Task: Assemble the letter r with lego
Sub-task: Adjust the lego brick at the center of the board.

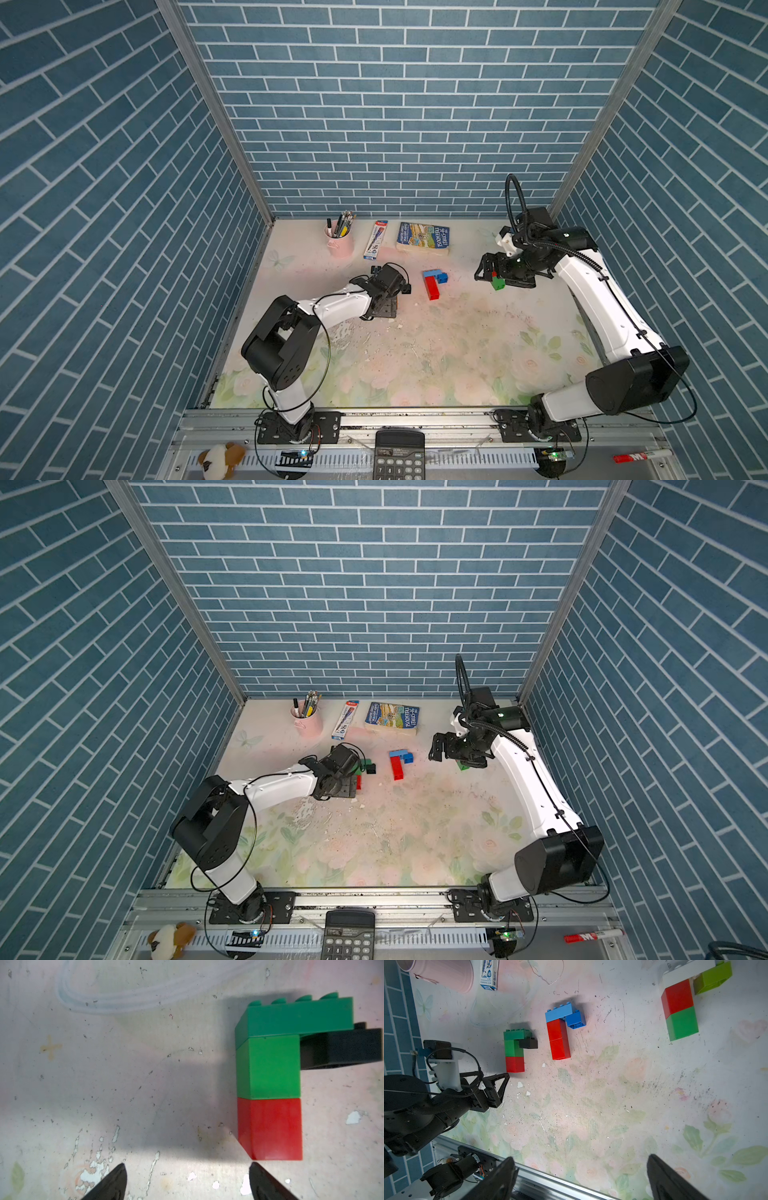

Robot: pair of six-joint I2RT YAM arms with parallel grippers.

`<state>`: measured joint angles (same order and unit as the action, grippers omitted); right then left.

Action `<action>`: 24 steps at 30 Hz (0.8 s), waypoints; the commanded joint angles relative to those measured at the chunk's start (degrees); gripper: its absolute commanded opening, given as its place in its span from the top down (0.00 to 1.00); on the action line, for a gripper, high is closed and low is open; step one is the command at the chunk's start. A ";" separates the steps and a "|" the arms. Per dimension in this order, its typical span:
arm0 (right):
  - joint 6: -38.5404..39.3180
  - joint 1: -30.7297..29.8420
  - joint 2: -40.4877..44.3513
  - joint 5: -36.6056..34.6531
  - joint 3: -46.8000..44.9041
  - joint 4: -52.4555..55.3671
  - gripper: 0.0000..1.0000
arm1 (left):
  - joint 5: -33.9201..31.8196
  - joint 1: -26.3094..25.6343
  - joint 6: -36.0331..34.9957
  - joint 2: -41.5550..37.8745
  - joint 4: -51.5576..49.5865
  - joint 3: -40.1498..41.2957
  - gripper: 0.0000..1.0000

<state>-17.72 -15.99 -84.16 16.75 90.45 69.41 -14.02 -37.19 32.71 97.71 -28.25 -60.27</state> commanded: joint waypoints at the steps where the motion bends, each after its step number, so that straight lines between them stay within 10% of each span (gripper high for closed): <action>1: -0.14 0.25 1.50 0.09 -0.63 1.36 0.01 | 0.64 0.23 -0.29 -4.19 -0.92 1.41 0.07; 24: 1.71 11.05 -25.44 -5.62 4.37 -18.05 0.02 | 0.01 11.17 -7.03 -31.75 -5.32 9.71 0.00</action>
<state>-17.56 -5.98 -107.35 11.68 91.85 54.24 -13.89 -27.51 27.55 68.05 -31.83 -51.77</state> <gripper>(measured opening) 0.978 0.995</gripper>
